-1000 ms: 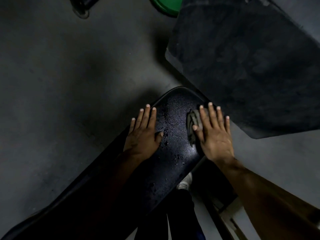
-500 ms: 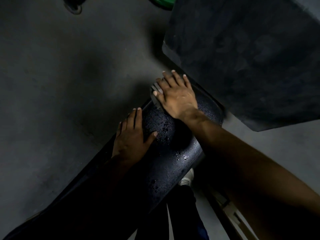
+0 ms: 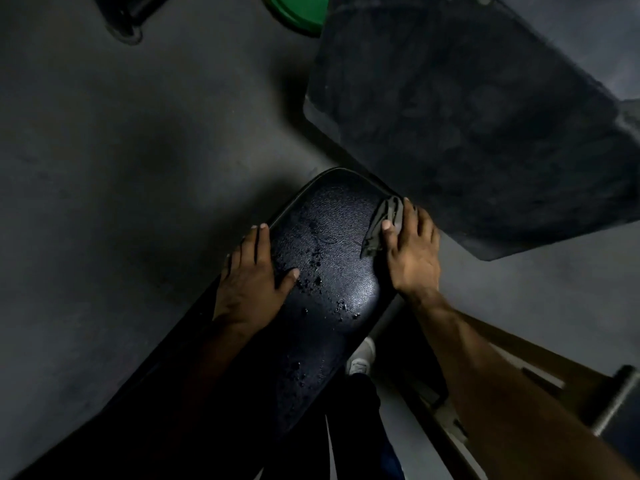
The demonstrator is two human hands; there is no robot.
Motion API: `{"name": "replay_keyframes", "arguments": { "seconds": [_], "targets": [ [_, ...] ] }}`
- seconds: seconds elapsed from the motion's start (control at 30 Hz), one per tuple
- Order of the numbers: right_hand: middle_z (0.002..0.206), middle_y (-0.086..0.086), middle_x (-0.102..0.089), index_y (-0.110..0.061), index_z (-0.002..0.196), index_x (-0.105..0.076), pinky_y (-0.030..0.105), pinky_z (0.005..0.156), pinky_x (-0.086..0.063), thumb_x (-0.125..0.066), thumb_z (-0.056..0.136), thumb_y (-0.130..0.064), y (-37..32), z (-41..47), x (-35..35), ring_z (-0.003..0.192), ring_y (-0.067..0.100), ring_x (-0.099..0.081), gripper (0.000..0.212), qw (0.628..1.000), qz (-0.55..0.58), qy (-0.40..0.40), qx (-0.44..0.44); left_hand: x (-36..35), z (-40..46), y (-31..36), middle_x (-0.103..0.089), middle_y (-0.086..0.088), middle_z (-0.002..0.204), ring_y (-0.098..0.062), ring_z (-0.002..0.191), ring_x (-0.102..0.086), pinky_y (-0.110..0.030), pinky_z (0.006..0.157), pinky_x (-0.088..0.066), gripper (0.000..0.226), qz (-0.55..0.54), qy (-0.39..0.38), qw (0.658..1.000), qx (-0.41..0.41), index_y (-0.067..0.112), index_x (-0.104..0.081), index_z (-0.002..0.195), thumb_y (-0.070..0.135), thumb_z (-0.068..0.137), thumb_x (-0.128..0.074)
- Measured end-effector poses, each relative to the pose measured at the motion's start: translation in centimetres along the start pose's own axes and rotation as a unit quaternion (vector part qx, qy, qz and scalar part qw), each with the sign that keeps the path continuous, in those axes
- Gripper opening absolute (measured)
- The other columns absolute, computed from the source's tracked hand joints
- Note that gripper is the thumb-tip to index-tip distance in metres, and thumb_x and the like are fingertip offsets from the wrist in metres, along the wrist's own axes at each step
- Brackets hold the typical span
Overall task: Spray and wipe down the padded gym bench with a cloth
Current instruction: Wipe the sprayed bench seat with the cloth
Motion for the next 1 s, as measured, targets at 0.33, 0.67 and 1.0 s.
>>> {"name": "replay_keyframes", "arguments": {
  "seconds": [0.33,0.67,1.0],
  "targets": [
    [0.17,0.013,-0.032,-0.017,0.166,-0.025,0.055,0.13,-0.02,-0.027,0.11,-0.055,-3.5,3.9,-0.9,0.157,0.037,-0.028,0.068,0.997,-0.075,-0.026,0.015,-0.6,0.0,-0.1,-0.018,-0.01,0.164,-0.027,0.15,-0.022,-0.048,0.122,-0.02,0.095,-0.006,0.005,1.0,-0.008,0.013,-0.006,0.159,0.068,0.09,-0.041],
    [0.178,0.004,-0.014,-0.022,0.168,-0.02,0.056,0.132,0.0,-0.02,0.11,-0.053,-12.1,3.1,-4.6,0.165,0.032,-0.002,0.066,0.91,-0.228,-0.118,0.327,0.1,-0.5,-1.6,-0.013,-0.009,0.166,-0.028,0.151,-0.019,-0.041,0.123,-0.018,0.076,-0.079,-0.031,0.996,0.009,0.013,-0.01,0.159,0.05,0.1,-0.041],
    [0.179,-0.004,-0.009,-0.029,0.169,-0.017,0.056,0.133,-0.005,-0.027,0.111,-0.052,-6.5,-4.9,-4.3,0.166,0.023,0.0,0.063,0.913,-0.202,-0.126,0.33,0.2,-2.6,-3.4,-0.017,-0.009,0.166,-0.025,0.151,-0.022,-0.042,0.124,-0.014,0.072,-0.091,-0.048,0.992,0.072,0.015,-0.012,0.159,0.051,0.099,-0.027]
  ]
}}
Point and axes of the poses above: each hand's wrist, its own z-axis towards the middle knuckle, its own x-axis out of the back of the hand, y = z × x, the point moved 3 cm from there along z, towards the middle knuckle
